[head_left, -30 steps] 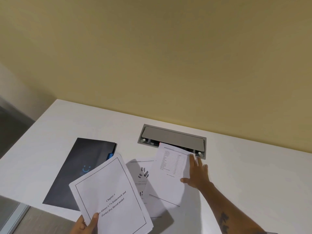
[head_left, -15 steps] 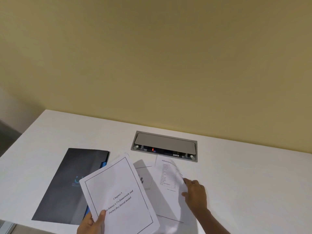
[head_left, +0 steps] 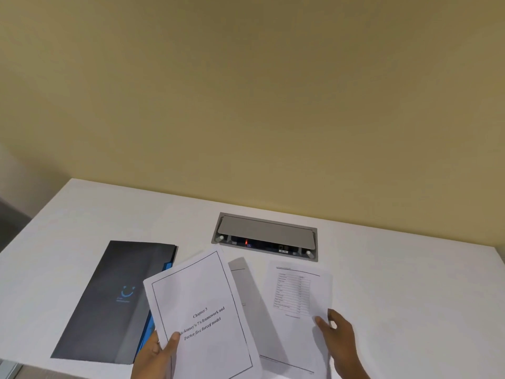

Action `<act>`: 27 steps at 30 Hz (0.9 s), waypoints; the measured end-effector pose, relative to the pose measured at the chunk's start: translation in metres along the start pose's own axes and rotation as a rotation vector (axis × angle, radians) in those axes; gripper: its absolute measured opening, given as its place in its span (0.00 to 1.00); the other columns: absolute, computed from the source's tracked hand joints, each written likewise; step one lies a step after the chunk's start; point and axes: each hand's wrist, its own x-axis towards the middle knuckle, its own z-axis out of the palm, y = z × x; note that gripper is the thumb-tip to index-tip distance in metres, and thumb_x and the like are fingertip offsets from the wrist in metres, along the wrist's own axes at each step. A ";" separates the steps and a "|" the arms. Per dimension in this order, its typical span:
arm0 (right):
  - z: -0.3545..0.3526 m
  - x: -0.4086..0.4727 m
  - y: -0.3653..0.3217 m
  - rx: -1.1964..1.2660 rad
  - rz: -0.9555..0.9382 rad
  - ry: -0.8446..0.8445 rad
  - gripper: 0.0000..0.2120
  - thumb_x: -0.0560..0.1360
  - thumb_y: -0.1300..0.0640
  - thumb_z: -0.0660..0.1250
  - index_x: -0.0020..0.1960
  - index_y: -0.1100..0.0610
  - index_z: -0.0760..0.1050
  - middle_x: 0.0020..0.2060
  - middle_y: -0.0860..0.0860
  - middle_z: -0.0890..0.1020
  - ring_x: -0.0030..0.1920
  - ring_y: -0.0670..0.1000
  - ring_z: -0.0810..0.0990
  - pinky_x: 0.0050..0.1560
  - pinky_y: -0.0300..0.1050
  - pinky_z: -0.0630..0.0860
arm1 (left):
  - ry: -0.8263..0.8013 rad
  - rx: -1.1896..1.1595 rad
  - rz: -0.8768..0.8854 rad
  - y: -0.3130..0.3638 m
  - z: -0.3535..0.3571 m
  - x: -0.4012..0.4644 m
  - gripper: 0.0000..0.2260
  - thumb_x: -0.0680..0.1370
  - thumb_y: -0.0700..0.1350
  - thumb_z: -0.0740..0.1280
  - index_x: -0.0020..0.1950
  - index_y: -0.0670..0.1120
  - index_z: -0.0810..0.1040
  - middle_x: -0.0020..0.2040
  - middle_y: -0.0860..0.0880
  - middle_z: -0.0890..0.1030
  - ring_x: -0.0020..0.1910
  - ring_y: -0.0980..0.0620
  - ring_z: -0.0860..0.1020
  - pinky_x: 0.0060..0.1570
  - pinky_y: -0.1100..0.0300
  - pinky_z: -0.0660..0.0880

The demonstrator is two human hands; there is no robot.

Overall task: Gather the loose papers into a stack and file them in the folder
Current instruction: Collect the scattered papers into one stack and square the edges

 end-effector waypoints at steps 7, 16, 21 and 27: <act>0.000 -0.028 -0.030 0.103 -0.090 -0.150 0.08 0.82 0.57 0.70 0.51 0.46 0.86 0.50 0.43 0.90 0.53 0.47 0.88 0.58 0.48 0.81 | -0.133 -0.138 -0.036 0.007 0.010 0.003 0.15 0.78 0.42 0.71 0.65 0.48 0.78 0.56 0.47 0.87 0.57 0.44 0.84 0.61 0.45 0.78; 0.053 -0.072 -0.060 0.303 -0.038 -0.511 0.14 0.86 0.60 0.63 0.63 0.51 0.85 0.62 0.52 0.88 0.65 0.53 0.86 0.69 0.54 0.78 | -0.221 0.017 0.016 0.019 0.022 -0.007 0.09 0.79 0.48 0.71 0.59 0.52 0.78 0.57 0.54 0.84 0.59 0.50 0.80 0.62 0.50 0.75; 0.078 -0.091 -0.058 0.327 0.008 -0.633 0.12 0.85 0.58 0.67 0.66 0.55 0.83 0.62 0.60 0.87 0.63 0.64 0.85 0.67 0.67 0.80 | -0.239 0.040 -0.032 0.013 0.021 -0.008 0.12 0.78 0.53 0.70 0.60 0.53 0.76 0.54 0.58 0.82 0.57 0.52 0.76 0.62 0.51 0.72; 0.092 -0.103 -0.058 0.331 0.064 -0.755 0.16 0.82 0.56 0.71 0.70 0.53 0.81 0.65 0.59 0.86 0.64 0.63 0.85 0.65 0.63 0.82 | -0.196 -0.053 -0.121 -0.004 0.009 -0.007 0.15 0.78 0.50 0.72 0.62 0.49 0.78 0.64 0.49 0.81 0.71 0.41 0.73 0.67 0.47 0.70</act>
